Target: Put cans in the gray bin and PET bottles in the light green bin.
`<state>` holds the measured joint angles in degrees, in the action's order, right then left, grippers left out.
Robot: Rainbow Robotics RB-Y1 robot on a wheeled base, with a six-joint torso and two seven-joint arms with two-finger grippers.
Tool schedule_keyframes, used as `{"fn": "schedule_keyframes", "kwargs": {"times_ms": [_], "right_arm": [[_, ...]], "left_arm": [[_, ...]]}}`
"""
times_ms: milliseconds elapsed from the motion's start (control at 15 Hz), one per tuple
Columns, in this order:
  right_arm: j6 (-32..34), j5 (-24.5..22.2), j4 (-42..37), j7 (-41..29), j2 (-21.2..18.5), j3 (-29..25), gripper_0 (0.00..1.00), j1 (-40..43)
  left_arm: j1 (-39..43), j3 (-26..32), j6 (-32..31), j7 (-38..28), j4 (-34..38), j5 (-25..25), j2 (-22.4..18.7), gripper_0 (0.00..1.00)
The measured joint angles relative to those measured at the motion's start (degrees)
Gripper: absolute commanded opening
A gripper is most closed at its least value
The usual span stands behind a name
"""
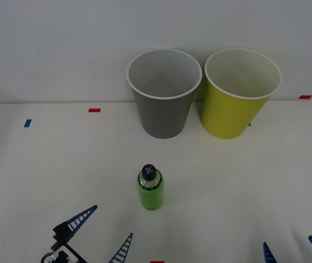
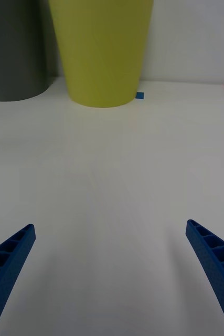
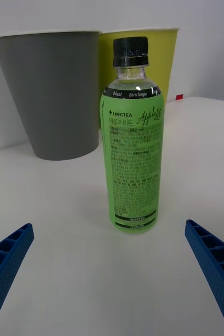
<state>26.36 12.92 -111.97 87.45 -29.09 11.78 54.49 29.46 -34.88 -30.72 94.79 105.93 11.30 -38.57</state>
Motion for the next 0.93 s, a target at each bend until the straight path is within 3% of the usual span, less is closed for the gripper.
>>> {"fn": "schedule_keyframes", "kwargs": {"times_ms": [400, 933], "right_arm": [[0.0, 0.0, 0.0, 0.0, 0.0, 0.0, 1.0, 0.0], [0.0, 0.0, 0.0, 0.0, 0.0, 0.0, 1.0, 0.0]], "left_arm": [[-9.75, -3.61, 6.46, -1.47, -0.98, 2.1, 3.1, 1.0], [-12.89, -4.94, 9.44, -1.78, -0.99, 2.54, 6.65, 1.0]]}}
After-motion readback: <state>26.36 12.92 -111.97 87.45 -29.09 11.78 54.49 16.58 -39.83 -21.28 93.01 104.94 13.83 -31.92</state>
